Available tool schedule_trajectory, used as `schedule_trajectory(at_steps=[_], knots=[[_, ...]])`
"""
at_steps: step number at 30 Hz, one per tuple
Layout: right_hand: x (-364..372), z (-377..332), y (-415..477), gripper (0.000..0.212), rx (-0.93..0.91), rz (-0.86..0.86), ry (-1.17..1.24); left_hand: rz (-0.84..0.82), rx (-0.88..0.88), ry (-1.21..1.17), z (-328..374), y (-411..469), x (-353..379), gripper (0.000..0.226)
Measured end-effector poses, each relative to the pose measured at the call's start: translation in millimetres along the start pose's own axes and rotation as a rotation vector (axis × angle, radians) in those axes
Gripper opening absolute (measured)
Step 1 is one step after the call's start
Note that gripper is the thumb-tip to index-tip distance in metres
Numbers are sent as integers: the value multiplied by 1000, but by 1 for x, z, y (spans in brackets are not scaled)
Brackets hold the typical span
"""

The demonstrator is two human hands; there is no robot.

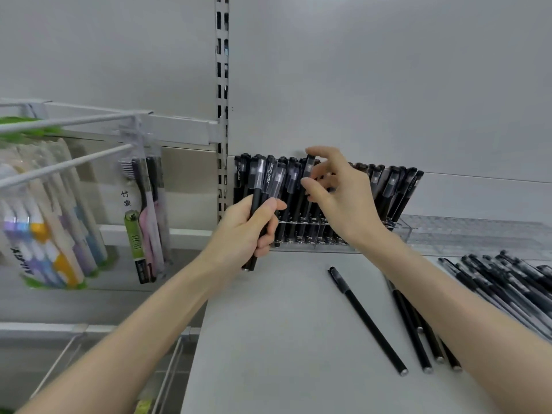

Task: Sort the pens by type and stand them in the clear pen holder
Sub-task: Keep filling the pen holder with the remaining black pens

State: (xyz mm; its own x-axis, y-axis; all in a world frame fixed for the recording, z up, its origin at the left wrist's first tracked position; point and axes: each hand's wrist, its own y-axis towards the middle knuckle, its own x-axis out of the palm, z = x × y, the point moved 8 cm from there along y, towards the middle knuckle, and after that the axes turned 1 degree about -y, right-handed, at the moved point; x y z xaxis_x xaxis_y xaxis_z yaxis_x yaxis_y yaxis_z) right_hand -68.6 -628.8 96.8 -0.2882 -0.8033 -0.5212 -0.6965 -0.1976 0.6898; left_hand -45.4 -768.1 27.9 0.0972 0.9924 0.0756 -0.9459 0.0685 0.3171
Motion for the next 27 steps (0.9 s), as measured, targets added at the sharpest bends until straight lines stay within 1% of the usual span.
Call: schedule_trajectory(at_steps=[3, 5, 6, 8, 10, 12, 13, 16, 18, 22, 24, 27], knots=[[3, 1, -1, 32, -35, -28, -78, -8, 13, 22, -3, -1, 2, 19], [-2, 1, -3, 33, -42, 4, -73, -23, 8, -9, -2, -3, 6, 19], [-7, 1, -5, 33, -32, 31, -30, -36, 6, -17, 0, -3, 8, 19], [-14, 0, -10, 29, 23, 53, 136, -63, 0, -24, 3, -3, 14, 19], [-13, 0, -14, 24, 87, -4, 297, -108, -5, -33, 4, -2, 24, 19], [-12, 0, -18, 19, 125, -58, 409, -149, -1, -27, 5, -1, 34, 18], [-13, 1, -19, 18, 137, -59, 448, -160, 3, -13, 5, -1, 39, 18], [-21, 2, -20, 16, 156, -1, 538, -183, -12, 27, 5, -1, 46, 22], [-31, 3, -18, 15, 153, 80, 594, -173, -29, 52, 3, 1, 44, 24], [-54, 6, -9, 19, 109, 282, 546, -78, -28, 168, 3, 2, 27, 20], [-57, 5, -5, 22, 74, 318, 470, -42, -10, 189, 6, 1, 18, 20], [-51, 6, -2, 23, 47, 303, 367, 3, 3, 215, 5, 0, 8, 21]])
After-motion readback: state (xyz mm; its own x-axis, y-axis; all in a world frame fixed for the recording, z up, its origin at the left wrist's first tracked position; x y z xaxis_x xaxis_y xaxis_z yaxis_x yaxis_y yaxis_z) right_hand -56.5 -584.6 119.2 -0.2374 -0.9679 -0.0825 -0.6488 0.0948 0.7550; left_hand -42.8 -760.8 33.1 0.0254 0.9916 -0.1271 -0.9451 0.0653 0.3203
